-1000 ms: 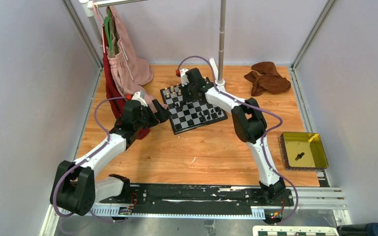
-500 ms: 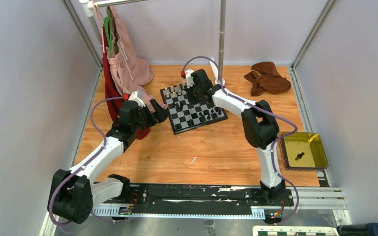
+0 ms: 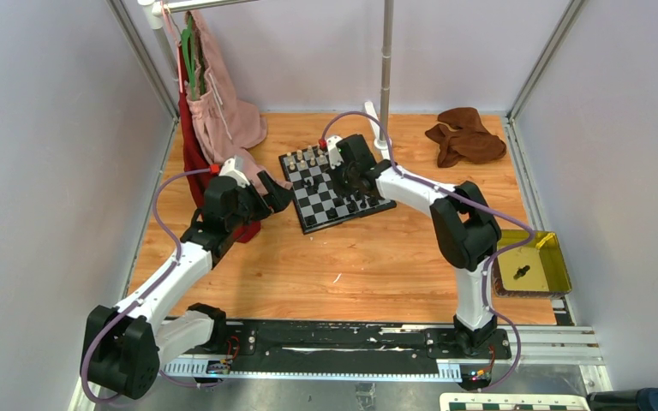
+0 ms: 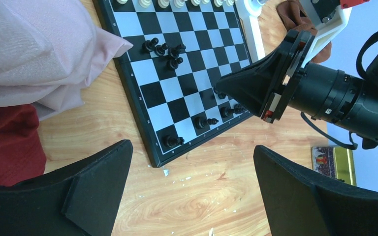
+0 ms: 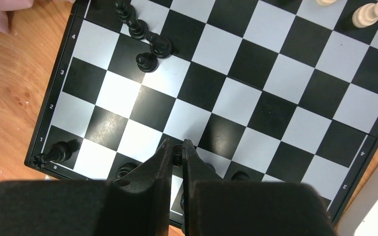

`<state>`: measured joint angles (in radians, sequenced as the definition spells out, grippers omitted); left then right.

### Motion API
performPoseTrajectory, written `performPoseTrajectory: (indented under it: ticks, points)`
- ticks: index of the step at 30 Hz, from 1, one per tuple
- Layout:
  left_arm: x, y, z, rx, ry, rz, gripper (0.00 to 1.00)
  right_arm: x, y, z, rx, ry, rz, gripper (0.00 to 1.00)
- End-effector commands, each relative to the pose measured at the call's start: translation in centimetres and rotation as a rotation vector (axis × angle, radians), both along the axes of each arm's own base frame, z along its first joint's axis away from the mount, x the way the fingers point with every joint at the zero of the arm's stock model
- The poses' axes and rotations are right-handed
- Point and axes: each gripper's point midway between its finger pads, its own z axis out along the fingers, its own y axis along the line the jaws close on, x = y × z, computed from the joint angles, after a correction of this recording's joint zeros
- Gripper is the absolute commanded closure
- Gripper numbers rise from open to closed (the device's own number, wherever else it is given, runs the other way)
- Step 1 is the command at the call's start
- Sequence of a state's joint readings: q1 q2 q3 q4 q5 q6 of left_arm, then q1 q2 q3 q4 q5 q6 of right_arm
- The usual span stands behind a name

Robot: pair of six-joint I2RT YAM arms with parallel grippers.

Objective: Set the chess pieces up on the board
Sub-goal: Place the chess piece on the chessboard.

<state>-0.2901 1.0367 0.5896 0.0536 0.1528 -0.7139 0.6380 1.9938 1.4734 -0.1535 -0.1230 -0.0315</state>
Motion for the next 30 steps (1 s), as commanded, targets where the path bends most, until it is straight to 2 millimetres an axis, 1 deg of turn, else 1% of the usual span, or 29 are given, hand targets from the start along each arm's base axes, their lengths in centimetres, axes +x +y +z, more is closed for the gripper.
performPoseTrajectory:
  ticks: [1, 13, 30]
  points:
    - [0.0, 0.3, 0.5, -0.010, -0.006, 0.016, 0.00, -1.1, 0.2, 0.8, -0.001, -0.019, 0.011, 1.00]
    - [0.1, 0.5, 0.6, -0.013, -0.009, 0.029, 0.00, -1.7, 0.3, -0.1, -0.005, 0.001, 0.021, 1.00]
    - [0.1, 0.5, 0.7, -0.014, -0.007, 0.032, 0.00, -1.8, 0.5, -0.8, -0.001, 0.016, 0.028, 1.00]
